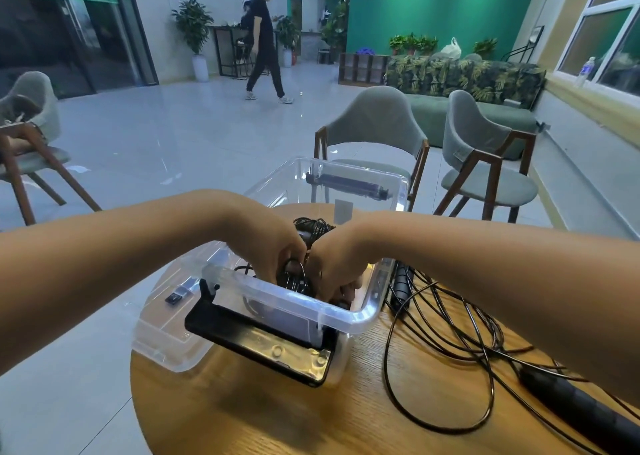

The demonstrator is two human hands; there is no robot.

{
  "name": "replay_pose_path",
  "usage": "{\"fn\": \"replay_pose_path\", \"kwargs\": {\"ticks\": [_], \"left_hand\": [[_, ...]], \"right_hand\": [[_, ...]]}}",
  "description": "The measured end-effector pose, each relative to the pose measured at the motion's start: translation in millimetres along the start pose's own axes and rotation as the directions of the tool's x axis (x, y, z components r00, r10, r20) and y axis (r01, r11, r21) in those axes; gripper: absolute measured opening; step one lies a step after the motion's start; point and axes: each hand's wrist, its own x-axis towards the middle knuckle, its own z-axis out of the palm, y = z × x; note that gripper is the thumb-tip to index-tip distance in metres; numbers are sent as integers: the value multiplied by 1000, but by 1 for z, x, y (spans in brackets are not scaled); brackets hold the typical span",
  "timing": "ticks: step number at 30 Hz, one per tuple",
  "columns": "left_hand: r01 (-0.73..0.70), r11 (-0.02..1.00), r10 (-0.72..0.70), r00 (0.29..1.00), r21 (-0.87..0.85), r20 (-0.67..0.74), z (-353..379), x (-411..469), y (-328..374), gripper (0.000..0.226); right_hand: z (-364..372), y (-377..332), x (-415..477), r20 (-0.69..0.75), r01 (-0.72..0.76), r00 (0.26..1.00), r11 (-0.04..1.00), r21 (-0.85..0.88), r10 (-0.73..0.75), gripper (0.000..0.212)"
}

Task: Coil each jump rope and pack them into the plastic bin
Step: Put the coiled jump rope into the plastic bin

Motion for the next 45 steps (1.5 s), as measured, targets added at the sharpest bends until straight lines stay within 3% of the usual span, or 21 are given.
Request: {"fn": "replay_pose_path", "kwargs": {"ticks": [6, 16, 19, 24, 27, 29, 30, 33, 35, 39, 45], "left_hand": [[-18, 995, 25, 997, 102, -73, 14, -1, 8, 63], [25, 955, -34, 999, 295, 25, 22, 17, 13, 47], [53, 946, -74, 996, 320, 52, 24, 22, 15, 37], [71, 935, -92, 995, 348, 43, 25, 28, 19, 36], [51, 953, -70, 996, 299, 51, 21, 20, 19, 36], [45, 975, -56, 997, 218, 47, 16, 11, 13, 36], [40, 989, -45, 998, 141, 32, 13, 7, 8, 38], [-15, 986, 12, 1000, -164, -21, 4, -5, -4, 44], [-33, 955, 28, 999, -295, -21, -1, -9, -6, 54], [-11, 964, 5, 1000, -265, -23, -2, -8, -2, 58], [130, 990, -129, 992, -50, 9, 7, 5, -1, 37]], "right_hand": [[-2, 2, 2, 7, 8, 1000, 998, 59, -8, 23], [1, -5, 1, -31, 63, 997, 997, -34, -64, 21], [5, -10, -2, -41, 31, 999, 995, -94, -35, 29], [9, -20, -14, -110, -25, 994, 942, -336, -12, 49], [6, -16, -13, -87, 16, 995, 962, -273, -41, 45], [5, -14, -10, -48, 68, 996, 978, -200, -79, 29], [5, -13, -7, -46, 94, 994, 981, -170, -103, 24], [1, -6, 0, -54, 98, 994, 995, 9, -98, 42], [-3, -3, -4, -19, 87, 996, 981, 175, -85, 32], [-3, -1, -10, -2, 97, 995, 933, 346, -102, 13], [1, -6, -4, -55, 63, 997, 951, 302, -48, 17]]}}
